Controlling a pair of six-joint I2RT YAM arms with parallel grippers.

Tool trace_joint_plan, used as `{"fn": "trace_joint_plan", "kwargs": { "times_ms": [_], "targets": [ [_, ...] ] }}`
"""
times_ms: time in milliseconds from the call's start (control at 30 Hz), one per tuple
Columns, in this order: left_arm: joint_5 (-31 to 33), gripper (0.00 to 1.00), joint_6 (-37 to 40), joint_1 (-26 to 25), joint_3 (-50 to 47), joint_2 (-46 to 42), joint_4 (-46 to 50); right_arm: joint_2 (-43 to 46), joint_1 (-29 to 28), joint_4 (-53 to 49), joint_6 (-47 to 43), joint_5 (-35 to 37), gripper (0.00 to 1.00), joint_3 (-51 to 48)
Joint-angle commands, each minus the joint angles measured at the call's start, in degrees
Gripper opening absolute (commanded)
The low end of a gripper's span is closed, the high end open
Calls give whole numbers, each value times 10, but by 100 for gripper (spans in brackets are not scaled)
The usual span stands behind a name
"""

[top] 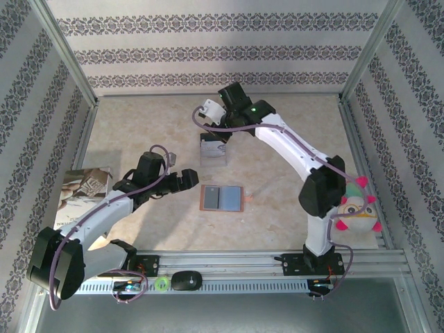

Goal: Take the credit cards out of the card holder

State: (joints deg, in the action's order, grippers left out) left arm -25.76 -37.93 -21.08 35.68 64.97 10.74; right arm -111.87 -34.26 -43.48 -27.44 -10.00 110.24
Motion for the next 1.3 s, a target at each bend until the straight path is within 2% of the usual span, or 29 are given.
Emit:
{"fn": "trace_joint_plan", "kwargs": {
  "times_ms": [0,100,400,700,1267],
  "targets": [
    [24,100,26,19,7,-10,58,-54,1,-66,-102,37,0,76],
    [48,100,40,26,14,-14,79,-102,1,-83,-141,47,0,125],
    [48,100,49,40,25,17,90,-184,0,-71,-203,62,0,176],
    [37,100,48,49,21,39,78,-178,-10,-1,-245,89,0,122],
    [30,100,44,53,11,51,63,-164,-14,26,-264,84,0,75]
  ]
}}
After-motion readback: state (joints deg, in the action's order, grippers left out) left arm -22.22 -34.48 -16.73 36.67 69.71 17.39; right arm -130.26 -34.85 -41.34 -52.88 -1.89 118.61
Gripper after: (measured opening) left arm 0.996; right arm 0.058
